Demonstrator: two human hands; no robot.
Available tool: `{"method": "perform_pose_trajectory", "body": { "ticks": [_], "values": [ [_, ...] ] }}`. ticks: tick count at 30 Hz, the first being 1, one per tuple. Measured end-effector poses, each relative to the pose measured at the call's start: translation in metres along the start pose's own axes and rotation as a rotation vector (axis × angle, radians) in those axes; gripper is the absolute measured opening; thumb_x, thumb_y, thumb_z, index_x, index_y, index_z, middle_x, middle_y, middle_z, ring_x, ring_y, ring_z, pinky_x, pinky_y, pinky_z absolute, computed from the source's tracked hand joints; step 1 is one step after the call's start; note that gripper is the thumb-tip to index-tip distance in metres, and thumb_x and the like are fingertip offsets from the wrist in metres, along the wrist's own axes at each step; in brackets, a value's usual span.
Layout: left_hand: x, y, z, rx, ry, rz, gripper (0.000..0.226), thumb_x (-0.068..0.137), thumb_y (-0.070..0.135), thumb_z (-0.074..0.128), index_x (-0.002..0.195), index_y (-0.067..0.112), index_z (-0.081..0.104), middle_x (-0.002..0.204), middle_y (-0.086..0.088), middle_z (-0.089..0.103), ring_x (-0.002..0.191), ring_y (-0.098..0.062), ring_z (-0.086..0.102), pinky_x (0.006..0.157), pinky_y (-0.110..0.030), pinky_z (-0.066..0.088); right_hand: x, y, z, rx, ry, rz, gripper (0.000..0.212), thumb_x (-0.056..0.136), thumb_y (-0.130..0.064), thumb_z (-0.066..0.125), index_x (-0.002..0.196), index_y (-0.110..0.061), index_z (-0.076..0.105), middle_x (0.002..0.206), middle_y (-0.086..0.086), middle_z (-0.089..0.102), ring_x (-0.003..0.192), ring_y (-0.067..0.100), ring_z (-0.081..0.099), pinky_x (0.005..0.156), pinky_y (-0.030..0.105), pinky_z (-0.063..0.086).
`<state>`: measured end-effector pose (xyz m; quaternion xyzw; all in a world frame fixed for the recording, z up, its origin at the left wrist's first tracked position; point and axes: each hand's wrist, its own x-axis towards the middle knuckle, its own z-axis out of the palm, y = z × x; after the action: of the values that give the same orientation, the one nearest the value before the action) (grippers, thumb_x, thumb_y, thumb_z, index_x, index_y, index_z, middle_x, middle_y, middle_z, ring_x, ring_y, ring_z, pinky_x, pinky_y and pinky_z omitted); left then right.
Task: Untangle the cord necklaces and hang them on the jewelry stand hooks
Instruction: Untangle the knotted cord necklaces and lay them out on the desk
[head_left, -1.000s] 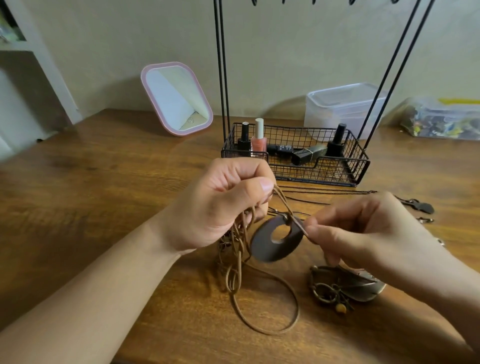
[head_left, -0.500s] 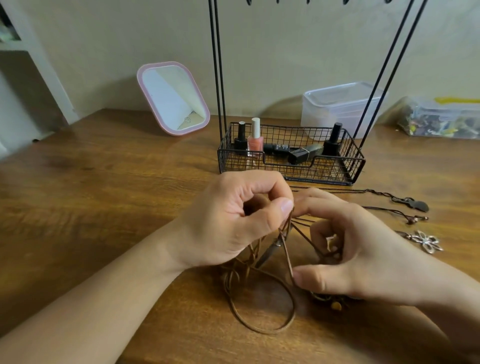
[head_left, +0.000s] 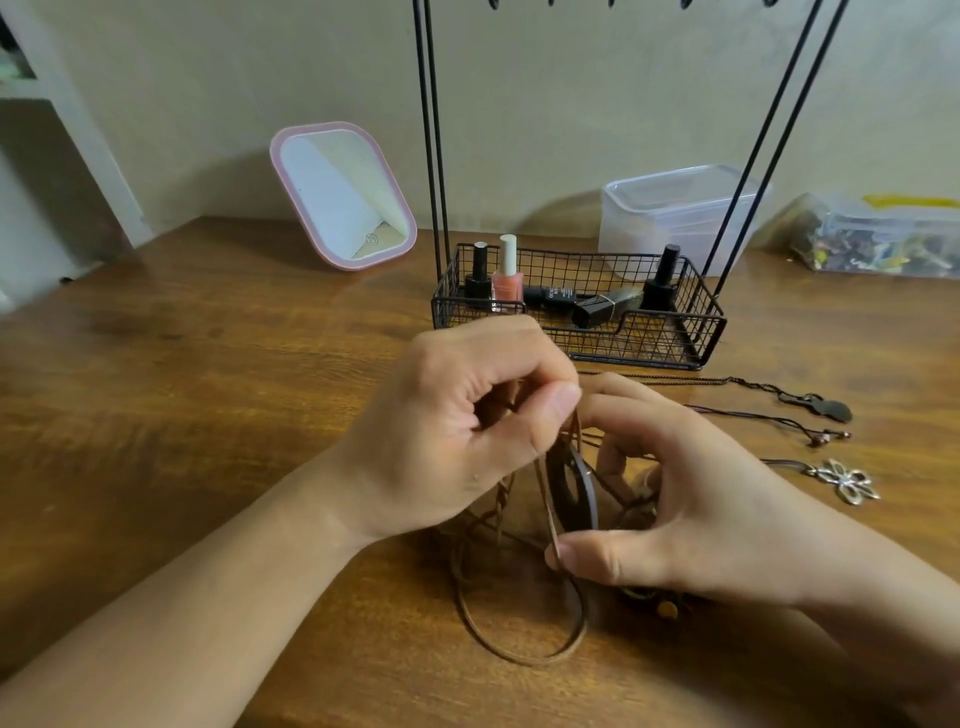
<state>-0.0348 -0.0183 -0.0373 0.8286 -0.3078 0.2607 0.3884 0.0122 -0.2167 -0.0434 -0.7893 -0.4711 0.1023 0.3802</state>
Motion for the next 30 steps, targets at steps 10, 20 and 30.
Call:
{"method": "perform_pose_trajectory", "body": {
  "ticks": [10, 20, 30],
  "values": [
    [0.001, -0.007, -0.033, -0.332, 0.121, -0.136, 0.023, 0.087, 0.016, 0.048, 0.069, 0.007, 0.06, 0.061, -0.008, 0.047, 0.048, -0.016, 0.042, 0.046, -0.018, 0.035, -0.001, 0.005, -0.001, -0.088, -0.072, 0.159, 0.057, 0.069, -0.046, 0.083, 0.117, -0.045, 0.052, 0.097, -0.014, 0.066, 0.071, 0.013, 0.066, 0.063, 0.037, 0.057],
    [-0.01, -0.017, -0.072, 0.055, -0.56, -0.625, 0.039, 0.098, 0.035, 0.055, 0.06, 0.023, 0.054, 0.053, -0.002, 0.06, 0.047, -0.01, 0.051, 0.056, -0.014, 0.041, -0.003, 0.013, -0.017, 0.69, 0.08, 0.063, 0.042, 0.081, -0.034, 0.078, 0.122, -0.028, 0.066, 0.071, -0.003, 0.056, 0.056, 0.011, 0.041, 0.046, 0.021, 0.031],
    [-0.006, -0.004, -0.008, 0.123, -0.361, -0.345, 0.043, 0.091, 0.062, 0.05, 0.089, 0.024, 0.068, 0.096, 0.01, 0.063, 0.094, -0.014, 0.059, 0.076, -0.034, 0.049, -0.003, 0.003, 0.003, 0.176, 0.161, -0.039, 0.023, 0.087, -0.026, 0.068, 0.092, -0.033, 0.047, 0.086, -0.005, 0.068, 0.074, 0.011, 0.063, 0.066, 0.023, 0.05]
  ]
}}
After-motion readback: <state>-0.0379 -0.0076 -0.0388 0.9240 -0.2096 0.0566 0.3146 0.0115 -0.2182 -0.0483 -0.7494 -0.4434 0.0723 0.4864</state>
